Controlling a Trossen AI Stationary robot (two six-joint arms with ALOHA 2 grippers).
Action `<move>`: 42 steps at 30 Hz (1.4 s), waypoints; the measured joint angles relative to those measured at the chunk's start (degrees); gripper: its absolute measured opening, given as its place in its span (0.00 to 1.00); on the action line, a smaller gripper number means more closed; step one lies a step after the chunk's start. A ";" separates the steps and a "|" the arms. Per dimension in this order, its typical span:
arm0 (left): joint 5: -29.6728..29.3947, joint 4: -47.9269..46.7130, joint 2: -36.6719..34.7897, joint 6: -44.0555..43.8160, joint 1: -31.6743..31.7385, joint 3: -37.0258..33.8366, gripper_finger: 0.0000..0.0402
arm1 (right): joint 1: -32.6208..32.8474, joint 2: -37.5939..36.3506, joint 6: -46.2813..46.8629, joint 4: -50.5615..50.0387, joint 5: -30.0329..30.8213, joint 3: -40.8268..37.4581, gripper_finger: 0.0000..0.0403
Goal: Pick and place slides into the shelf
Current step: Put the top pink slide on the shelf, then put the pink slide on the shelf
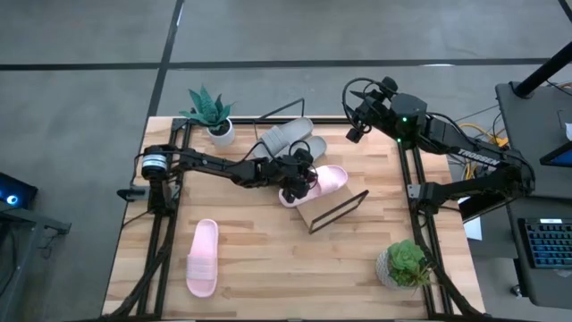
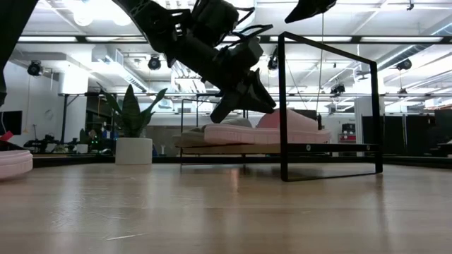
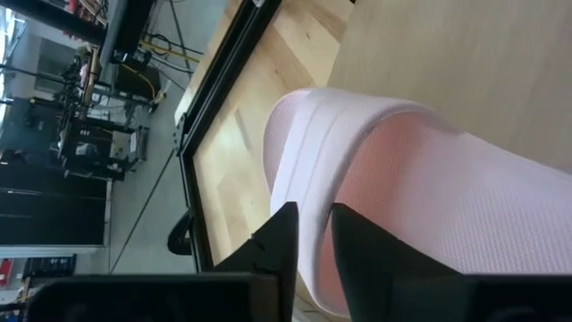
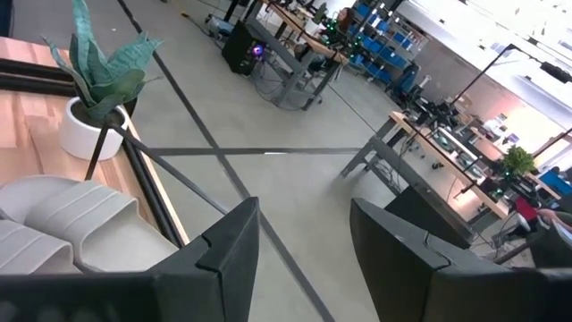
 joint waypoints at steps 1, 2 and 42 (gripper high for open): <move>0.01 0.00 0.01 0.04 0.04 0.00 0.13 | -0.01 0.00 0.00 0.01 0.00 0.00 0.41; 0.01 0.06 0.01 0.04 0.10 0.00 0.12 | -0.01 0.00 0.01 0.01 -0.02 0.00 0.41; 10.56 -40.92 -23.88 -34.53 -0.25 0.12 0.00 | 0.01 0.00 0.49 -0.60 -0.03 0.00 0.41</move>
